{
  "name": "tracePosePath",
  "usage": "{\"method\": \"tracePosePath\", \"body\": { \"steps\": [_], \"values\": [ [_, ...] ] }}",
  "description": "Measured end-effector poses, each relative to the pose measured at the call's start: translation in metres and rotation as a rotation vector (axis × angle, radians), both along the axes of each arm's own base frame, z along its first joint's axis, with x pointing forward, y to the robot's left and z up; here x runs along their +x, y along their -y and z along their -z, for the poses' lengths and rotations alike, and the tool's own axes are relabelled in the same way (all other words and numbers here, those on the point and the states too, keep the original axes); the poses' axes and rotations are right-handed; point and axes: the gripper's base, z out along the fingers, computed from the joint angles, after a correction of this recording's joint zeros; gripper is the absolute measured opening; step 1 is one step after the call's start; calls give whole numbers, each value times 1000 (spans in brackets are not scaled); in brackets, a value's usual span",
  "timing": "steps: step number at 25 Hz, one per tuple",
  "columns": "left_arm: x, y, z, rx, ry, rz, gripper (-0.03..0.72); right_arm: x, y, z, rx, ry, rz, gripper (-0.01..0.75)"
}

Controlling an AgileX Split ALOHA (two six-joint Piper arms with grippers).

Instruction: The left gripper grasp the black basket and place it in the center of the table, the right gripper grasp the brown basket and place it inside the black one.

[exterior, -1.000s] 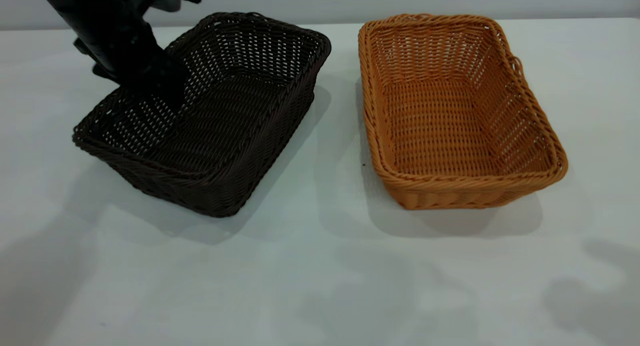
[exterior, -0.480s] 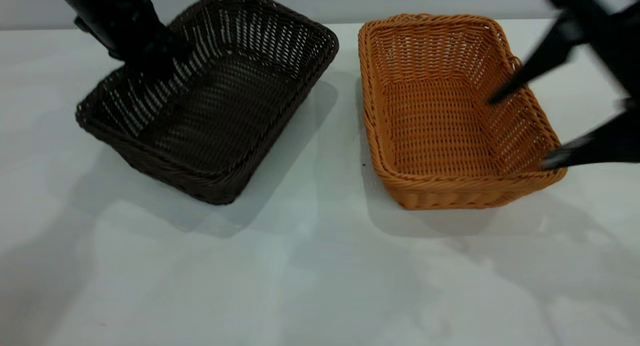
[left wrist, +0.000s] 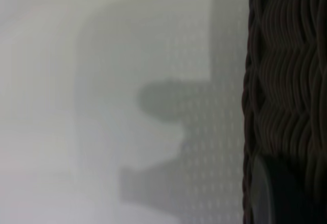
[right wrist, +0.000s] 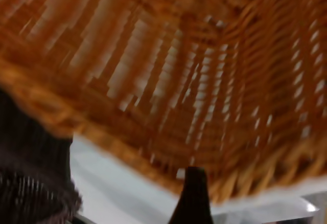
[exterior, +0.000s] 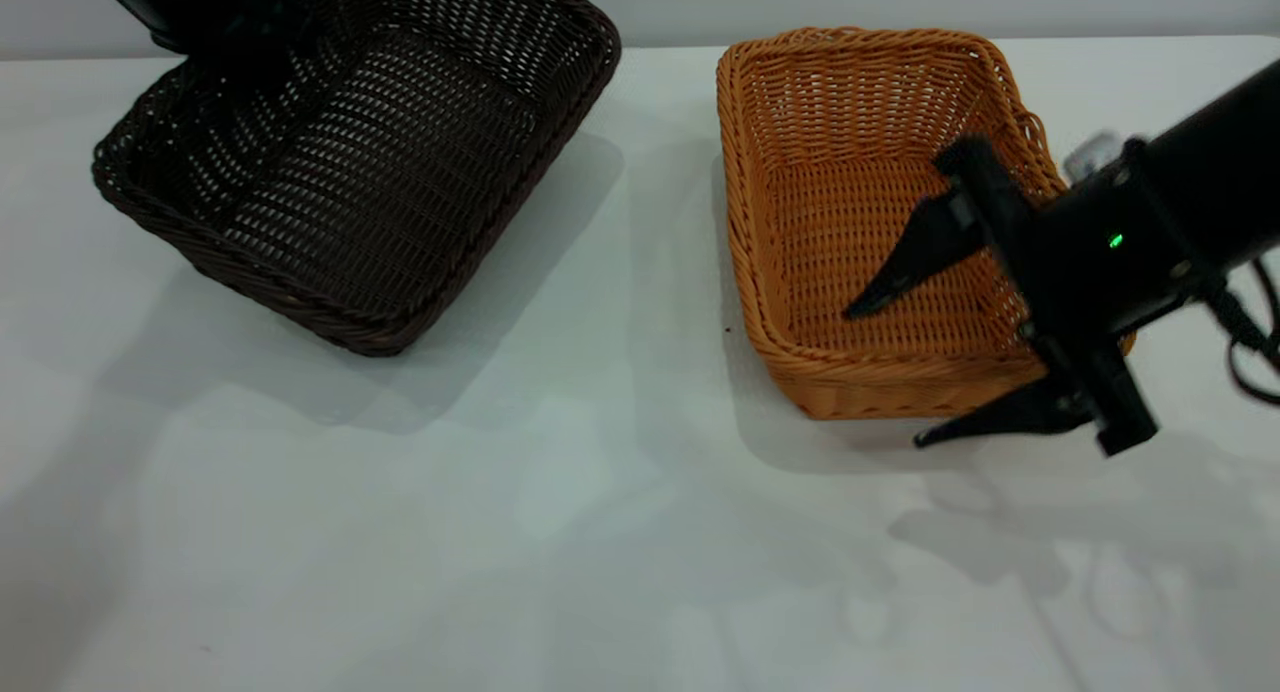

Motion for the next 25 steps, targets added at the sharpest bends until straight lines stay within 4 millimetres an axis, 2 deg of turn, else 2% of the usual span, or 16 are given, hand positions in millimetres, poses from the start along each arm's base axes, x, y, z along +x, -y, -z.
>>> {"method": "tracePosePath", "body": {
  "steps": [2,4,6,8,10,13,17,20,22,25],
  "values": [
    [0,-3,0,1,0,-5,83,3,0,13,-1,-28,28,545],
    [1,-3,0,3,3,-1,83,8,1,23,-24,-24,23,480],
    [1,-3,0,10,6,10,83,16,1,27,-38,0,27,372],
    [1,-3,-1,18,8,25,83,24,4,29,-41,26,24,220],
    [1,-3,-2,25,13,37,83,29,11,30,-44,53,15,155],
    [1,-3,-7,42,27,66,83,35,31,29,-43,104,10,145],
    [-1,11,-15,96,52,185,83,48,80,16,-43,209,45,143],
    [-7,39,-14,161,52,360,83,57,121,-10,-16,318,48,142],
    [-13,61,-14,198,50,472,83,63,143,-31,-20,395,13,142],
    [-26,93,-13,248,46,639,83,65,170,-50,-53,448,-36,142]
  ]
}}
